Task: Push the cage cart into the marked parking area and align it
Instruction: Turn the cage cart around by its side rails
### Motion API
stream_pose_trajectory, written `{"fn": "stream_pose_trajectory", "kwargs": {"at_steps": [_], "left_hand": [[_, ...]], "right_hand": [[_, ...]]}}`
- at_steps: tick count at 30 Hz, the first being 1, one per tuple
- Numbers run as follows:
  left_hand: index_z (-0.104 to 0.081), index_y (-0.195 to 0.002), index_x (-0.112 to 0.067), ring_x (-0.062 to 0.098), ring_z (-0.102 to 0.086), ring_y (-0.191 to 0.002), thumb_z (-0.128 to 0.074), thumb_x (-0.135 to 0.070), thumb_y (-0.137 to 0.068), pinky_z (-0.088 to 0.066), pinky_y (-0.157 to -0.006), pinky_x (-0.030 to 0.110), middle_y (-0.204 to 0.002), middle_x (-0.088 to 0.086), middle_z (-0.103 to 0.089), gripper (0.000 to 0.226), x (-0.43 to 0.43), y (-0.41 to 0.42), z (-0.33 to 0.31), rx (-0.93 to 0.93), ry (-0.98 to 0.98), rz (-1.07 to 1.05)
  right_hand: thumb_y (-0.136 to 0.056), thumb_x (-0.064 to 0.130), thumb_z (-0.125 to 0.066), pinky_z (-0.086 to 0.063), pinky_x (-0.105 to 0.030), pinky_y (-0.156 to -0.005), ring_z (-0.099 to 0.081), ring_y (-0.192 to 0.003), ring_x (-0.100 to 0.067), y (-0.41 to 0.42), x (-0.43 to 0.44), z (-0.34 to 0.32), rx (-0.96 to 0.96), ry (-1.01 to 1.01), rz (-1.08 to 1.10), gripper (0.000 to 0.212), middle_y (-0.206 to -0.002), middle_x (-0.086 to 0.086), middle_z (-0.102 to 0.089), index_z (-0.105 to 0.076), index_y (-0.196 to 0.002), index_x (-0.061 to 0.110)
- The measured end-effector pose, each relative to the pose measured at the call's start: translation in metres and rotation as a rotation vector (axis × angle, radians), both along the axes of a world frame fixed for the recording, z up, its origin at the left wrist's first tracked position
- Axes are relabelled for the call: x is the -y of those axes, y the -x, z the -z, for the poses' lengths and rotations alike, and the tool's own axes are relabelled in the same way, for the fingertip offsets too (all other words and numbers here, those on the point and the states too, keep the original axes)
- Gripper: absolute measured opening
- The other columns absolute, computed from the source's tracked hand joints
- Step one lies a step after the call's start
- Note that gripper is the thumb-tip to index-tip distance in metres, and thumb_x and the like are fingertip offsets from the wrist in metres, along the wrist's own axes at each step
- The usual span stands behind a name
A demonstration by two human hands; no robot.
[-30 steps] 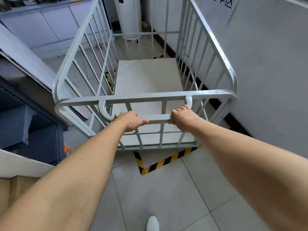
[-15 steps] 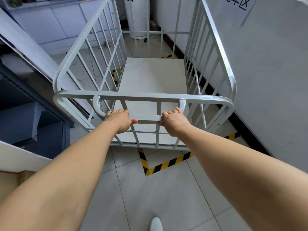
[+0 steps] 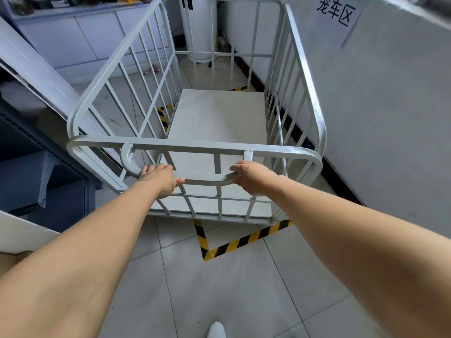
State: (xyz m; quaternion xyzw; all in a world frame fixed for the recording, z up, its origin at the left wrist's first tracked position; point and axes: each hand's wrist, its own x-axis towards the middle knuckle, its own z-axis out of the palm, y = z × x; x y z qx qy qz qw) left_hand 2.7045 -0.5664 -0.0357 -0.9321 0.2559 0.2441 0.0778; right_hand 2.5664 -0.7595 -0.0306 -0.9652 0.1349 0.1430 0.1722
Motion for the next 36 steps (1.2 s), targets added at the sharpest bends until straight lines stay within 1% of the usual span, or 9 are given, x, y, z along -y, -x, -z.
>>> {"fn": "stream_pose_trajectory", "kwargs": {"at_steps": [3, 6, 9, 13, 17, 22, 28, 31, 36], "left_hand": [[-0.032, -0.146, -0.007, 0.033, -0.030, -0.143, -0.045, -0.042, -0.097, -0.010, -0.122, 0.046, -0.152, 0.014, -0.036, 0.062, 0.022, 0.018, -0.014, 0.061, 0.023, 0.008], [-0.036, -0.145, -0.008, 0.032, -0.034, -0.141, -0.052, -0.040, -0.094, -0.012, -0.121, 0.044, -0.149, 0.014, -0.039, 0.062, 0.063, 0.049, -0.034, 0.099, 0.149, 0.014], [-0.042, -0.139, -0.007, 0.032, -0.040, -0.135, -0.053, -0.037, -0.095, -0.025, -0.117, 0.041, -0.144, 0.014, -0.045, 0.055, 0.119, 0.083, -0.047, 0.084, 0.242, 0.035], [-0.046, -0.134, -0.008, 0.034, -0.045, -0.129, -0.052, -0.037, -0.095, -0.034, -0.110, 0.041, -0.138, 0.014, -0.048, 0.049, 0.185, 0.123, -0.051, 0.050, 0.327, 0.038], [-0.047, -0.133, -0.008, 0.033, -0.046, -0.127, -0.052, -0.038, -0.095, -0.033, -0.110, 0.040, -0.136, 0.012, -0.049, 0.048, 0.232, 0.145, -0.050, 0.035, 0.315, 0.074], [-0.046, -0.134, -0.007, 0.035, -0.043, -0.129, -0.051, -0.039, -0.096, -0.031, -0.110, 0.040, -0.138, 0.013, -0.047, 0.050, 0.278, 0.144, -0.051, 0.028, 0.286, 0.097], [-0.045, -0.136, -0.008, 0.034, -0.045, -0.129, -0.052, -0.041, -0.095, -0.035, -0.106, 0.040, -0.140, 0.012, -0.047, 0.053, 0.324, 0.132, -0.050, -0.025, 0.268, 0.078], [-0.043, -0.139, -0.010, 0.033, -0.046, -0.130, -0.052, -0.042, -0.095, -0.039, -0.105, 0.041, -0.142, 0.011, -0.046, 0.056, 0.339, 0.127, -0.047, -0.076, 0.256, 0.033], [-0.043, -0.140, -0.011, 0.033, -0.047, -0.130, -0.053, -0.044, -0.094, -0.039, -0.108, 0.042, -0.144, 0.010, -0.046, 0.058, 0.365, 0.122, -0.045, -0.109, 0.208, -0.068]], "right_hand": [[-0.097, 0.022, -0.049, -0.045, -0.038, -0.102, -0.055, -0.120, -0.027, 0.011, 0.029, -0.008, 0.029, 0.019, 0.019, 0.031, -0.127, -0.009, -0.059, -0.058, -0.126, 0.013], [-0.096, 0.028, -0.052, -0.043, -0.035, -0.101, -0.054, -0.123, -0.030, 0.028, 0.063, -0.025, 0.028, 0.015, 0.034, 0.040, -0.134, -0.010, -0.058, -0.053, -0.134, 0.016], [-0.095, 0.029, -0.053, -0.047, -0.034, -0.092, -0.059, -0.113, -0.033, 0.051, 0.105, -0.041, 0.027, 0.035, 0.018, 0.039, -0.125, -0.014, -0.061, -0.055, -0.131, 0.014], [-0.094, 0.031, -0.055, -0.049, -0.037, -0.092, -0.058, -0.113, -0.034, 0.083, 0.164, -0.050, 0.004, 0.087, 0.012, 0.037, -0.122, -0.013, -0.062, -0.057, -0.126, 0.012], [-0.092, 0.032, -0.056, -0.051, -0.035, -0.086, -0.061, -0.107, -0.034, 0.099, 0.209, -0.047, -0.040, 0.114, -0.002, 0.033, -0.115, -0.013, -0.065, -0.060, -0.116, 0.009], [-0.091, 0.032, -0.057, -0.049, -0.039, -0.095, -0.057, -0.116, -0.032, 0.090, 0.244, -0.044, -0.068, 0.129, -0.053, 0.039, -0.122, -0.013, -0.061, -0.058, -0.122, 0.008], [-0.089, 0.031, -0.060, -0.050, -0.040, -0.096, -0.055, -0.119, -0.029, 0.065, 0.288, -0.045, -0.091, 0.162, -0.101, 0.042, -0.128, -0.008, -0.056, -0.056, -0.126, 0.012], [-0.090, 0.029, -0.059, -0.047, -0.039, -0.100, -0.049, -0.127, -0.026, 0.055, 0.308, -0.045, -0.104, 0.182, -0.164, 0.044, -0.134, -0.008, -0.053, -0.054, -0.129, 0.011], [-0.086, 0.028, -0.062, -0.047, -0.037, -0.101, -0.047, -0.129, -0.025, 0.032, 0.349, -0.042, -0.103, 0.214, -0.309, 0.048, -0.135, -0.007, -0.053, -0.054, -0.130, 0.012]]}}
